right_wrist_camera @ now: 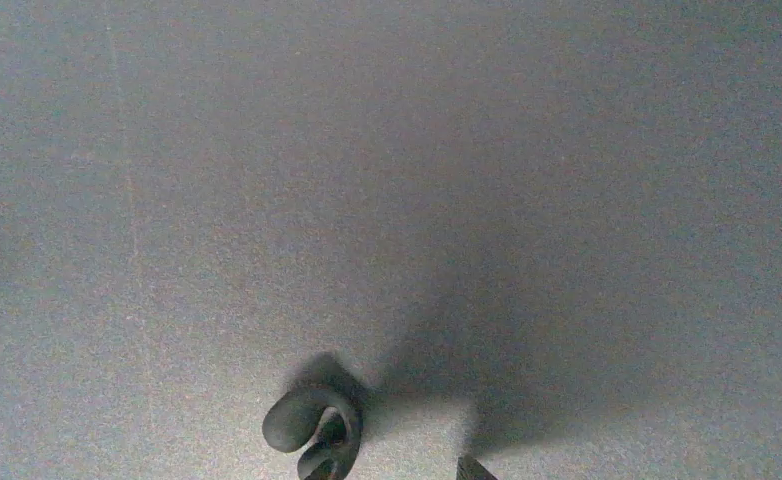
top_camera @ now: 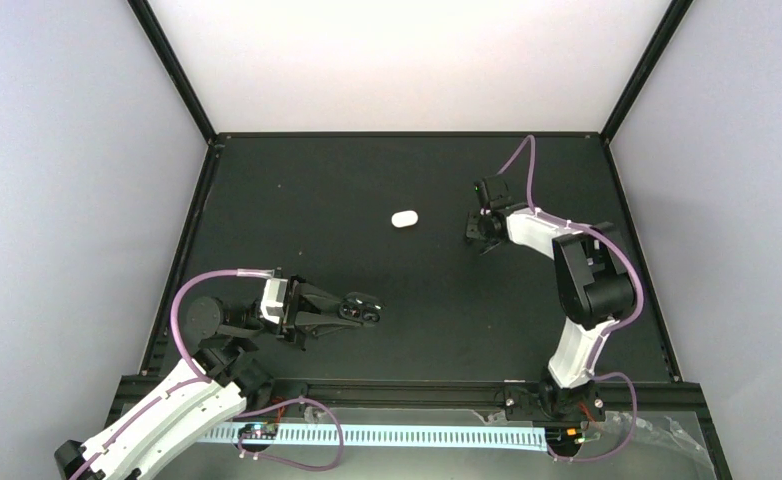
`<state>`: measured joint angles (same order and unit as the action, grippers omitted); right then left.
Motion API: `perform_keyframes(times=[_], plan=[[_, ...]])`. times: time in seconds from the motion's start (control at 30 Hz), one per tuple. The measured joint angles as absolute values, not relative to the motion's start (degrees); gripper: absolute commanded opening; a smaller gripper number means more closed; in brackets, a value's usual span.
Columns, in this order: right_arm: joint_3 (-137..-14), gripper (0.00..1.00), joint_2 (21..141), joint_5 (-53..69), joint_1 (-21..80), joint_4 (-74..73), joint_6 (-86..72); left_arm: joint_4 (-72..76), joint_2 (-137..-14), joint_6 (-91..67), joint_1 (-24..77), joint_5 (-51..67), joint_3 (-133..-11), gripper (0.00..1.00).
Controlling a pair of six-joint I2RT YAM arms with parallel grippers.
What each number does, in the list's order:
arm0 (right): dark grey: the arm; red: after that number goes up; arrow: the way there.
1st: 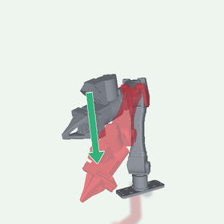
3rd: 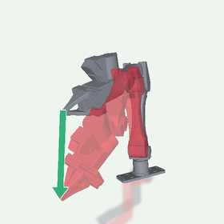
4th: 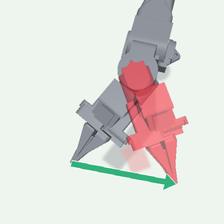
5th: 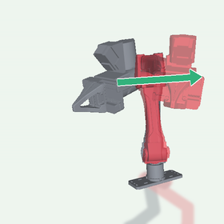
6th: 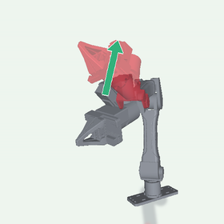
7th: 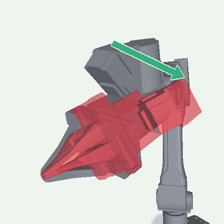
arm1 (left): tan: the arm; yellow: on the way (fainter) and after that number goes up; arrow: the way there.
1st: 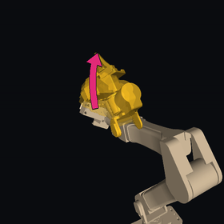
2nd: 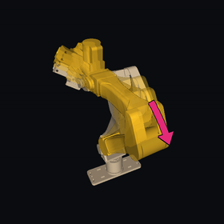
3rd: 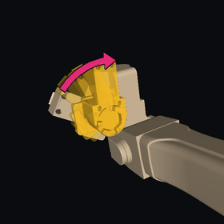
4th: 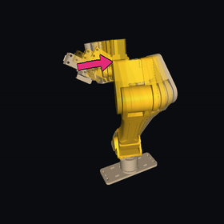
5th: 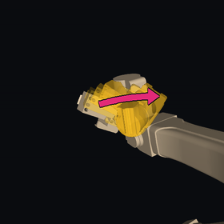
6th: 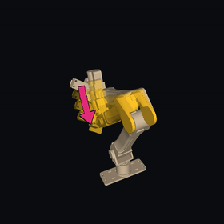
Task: Insert the wireless bluetooth earbuds into the charging case
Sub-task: Adjust the earbud at the center of the board.
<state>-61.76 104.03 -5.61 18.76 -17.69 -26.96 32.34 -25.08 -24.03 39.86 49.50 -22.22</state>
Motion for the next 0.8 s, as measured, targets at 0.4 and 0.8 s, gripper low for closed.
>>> perform_keyframes(times=[0.4,0.8], plan=[[-64.27,0.23,106.26,-2.42,21.23,-18.90,-25.85,32.32,-25.10,-24.03,39.86,49.50,-22.24,0.02],[-64.34,0.23,106.78,3.68,22.39,-18.44,-28.42,32.29,-25.10,-24.01,39.86,49.50,-22.22,0.02]])
